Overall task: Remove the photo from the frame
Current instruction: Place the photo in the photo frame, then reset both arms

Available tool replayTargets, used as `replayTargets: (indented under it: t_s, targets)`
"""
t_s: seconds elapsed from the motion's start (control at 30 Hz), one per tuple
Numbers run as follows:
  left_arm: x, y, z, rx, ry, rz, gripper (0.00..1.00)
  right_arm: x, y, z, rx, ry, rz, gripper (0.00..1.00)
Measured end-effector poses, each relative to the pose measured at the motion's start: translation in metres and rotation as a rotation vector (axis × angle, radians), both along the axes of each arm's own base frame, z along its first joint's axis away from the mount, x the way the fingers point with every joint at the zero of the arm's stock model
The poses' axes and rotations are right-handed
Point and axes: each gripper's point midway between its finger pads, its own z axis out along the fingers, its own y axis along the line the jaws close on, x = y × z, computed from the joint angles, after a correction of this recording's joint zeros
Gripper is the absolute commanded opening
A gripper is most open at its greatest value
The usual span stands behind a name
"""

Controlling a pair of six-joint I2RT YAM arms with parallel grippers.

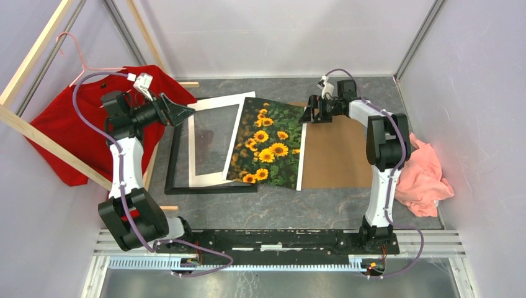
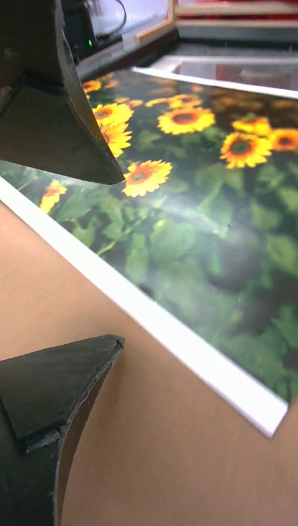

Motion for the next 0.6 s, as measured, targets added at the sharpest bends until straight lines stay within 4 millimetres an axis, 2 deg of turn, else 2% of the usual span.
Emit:
replayTargets:
  t_s: [0.07,0.13,0.33,0.47,0.6]
  targets:
    - [-0.001,-0.001,-0.001,0.006,-0.002,-0.005,1.00,0.001,-0.012,0.005,-0.049,-0.016,-0.019,0.98]
    - [-0.003,-0.003,-0.005,0.025,-0.005,-0.020,1.00,0.001,-0.026,0.018,-0.107,-0.052,-0.038,0.98]
    - [-0.019,-0.025,-0.026,0.133,0.006,-0.116,1.00,-0.013,-0.054,0.083,-0.243,-0.210,-0.042,0.98]
    - [-0.038,-0.044,-0.039,0.241,0.010,-0.175,1.00,-0.048,-0.065,0.125,-0.312,-0.323,0.018,0.98]
    - [-0.065,-0.053,-0.033,0.353,-0.046,-0.200,1.00,-0.103,-0.075,0.155,-0.370,-0.428,0.089,0.98]
